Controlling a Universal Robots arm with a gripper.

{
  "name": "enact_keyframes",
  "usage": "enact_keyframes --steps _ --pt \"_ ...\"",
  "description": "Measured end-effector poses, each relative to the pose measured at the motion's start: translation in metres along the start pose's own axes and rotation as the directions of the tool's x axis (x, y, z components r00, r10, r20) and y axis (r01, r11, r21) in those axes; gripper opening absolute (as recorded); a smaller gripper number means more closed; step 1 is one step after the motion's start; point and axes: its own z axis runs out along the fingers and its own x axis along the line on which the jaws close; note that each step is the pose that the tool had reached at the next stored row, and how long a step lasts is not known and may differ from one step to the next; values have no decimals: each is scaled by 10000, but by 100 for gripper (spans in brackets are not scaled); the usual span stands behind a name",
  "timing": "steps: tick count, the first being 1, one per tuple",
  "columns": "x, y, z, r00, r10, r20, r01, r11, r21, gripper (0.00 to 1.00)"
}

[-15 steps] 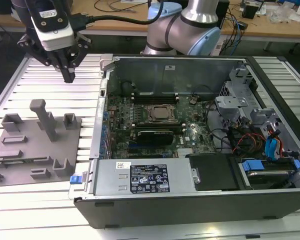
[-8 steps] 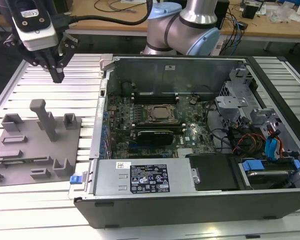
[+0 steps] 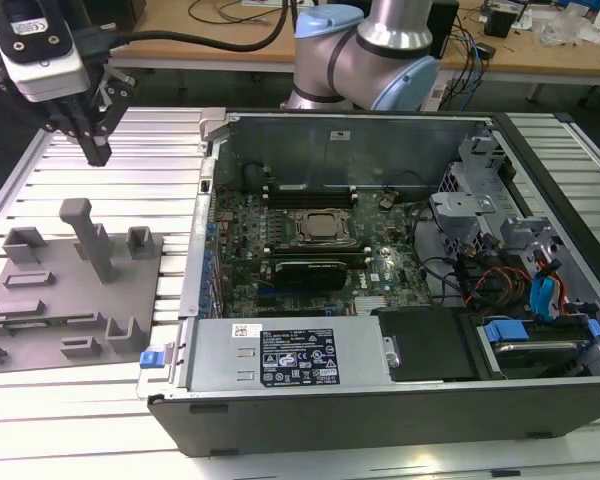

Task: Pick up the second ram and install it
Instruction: 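Reach for the second ram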

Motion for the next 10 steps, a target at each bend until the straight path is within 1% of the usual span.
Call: enact_keyframes --steps 2,4,5,10 --pt "41 -3 0 10000 0 0 0 10000 0 11" --pt "62 -4 0 10000 1 0 -1 10000 0 11" --pt "92 -7 -1 10000 1 0 -1 10000 0 11" --pt "125 -9 -1 10000 -1 0 1 10000 0 11"
